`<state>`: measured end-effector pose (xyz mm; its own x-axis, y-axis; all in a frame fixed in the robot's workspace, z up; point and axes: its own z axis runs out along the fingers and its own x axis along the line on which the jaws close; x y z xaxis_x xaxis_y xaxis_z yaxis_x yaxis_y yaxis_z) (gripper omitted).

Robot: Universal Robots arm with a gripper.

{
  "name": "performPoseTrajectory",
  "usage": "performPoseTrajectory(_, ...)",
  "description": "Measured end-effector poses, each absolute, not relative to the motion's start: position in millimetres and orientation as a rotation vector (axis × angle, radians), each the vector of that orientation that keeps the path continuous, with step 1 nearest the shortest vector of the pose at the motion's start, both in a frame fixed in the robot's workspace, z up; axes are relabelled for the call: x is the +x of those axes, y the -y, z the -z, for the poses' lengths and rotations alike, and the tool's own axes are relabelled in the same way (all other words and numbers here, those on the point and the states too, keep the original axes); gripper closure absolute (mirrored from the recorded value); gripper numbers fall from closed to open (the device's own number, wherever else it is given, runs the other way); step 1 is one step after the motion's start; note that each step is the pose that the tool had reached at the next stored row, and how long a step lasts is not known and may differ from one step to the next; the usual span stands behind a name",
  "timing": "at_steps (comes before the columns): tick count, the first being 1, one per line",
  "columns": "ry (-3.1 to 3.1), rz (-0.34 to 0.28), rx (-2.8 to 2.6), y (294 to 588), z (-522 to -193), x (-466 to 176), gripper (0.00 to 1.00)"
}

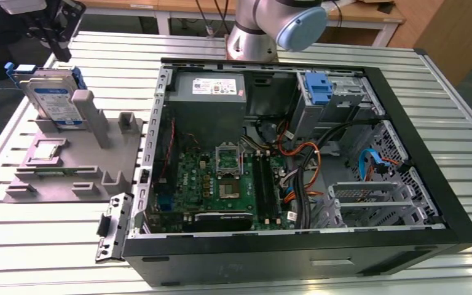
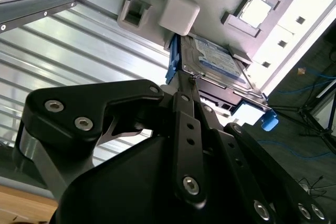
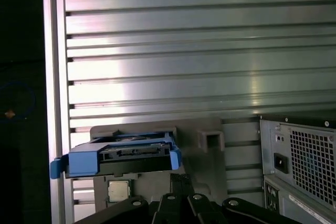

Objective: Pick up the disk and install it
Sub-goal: 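Reach for the disk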

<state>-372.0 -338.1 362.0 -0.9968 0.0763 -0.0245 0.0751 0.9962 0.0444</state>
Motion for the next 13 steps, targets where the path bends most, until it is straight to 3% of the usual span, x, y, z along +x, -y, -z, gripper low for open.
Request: performPoseTrajectory(13, -3.112, -0.068, 0.118, 337.0, -360.6, -389.3, 0.90)
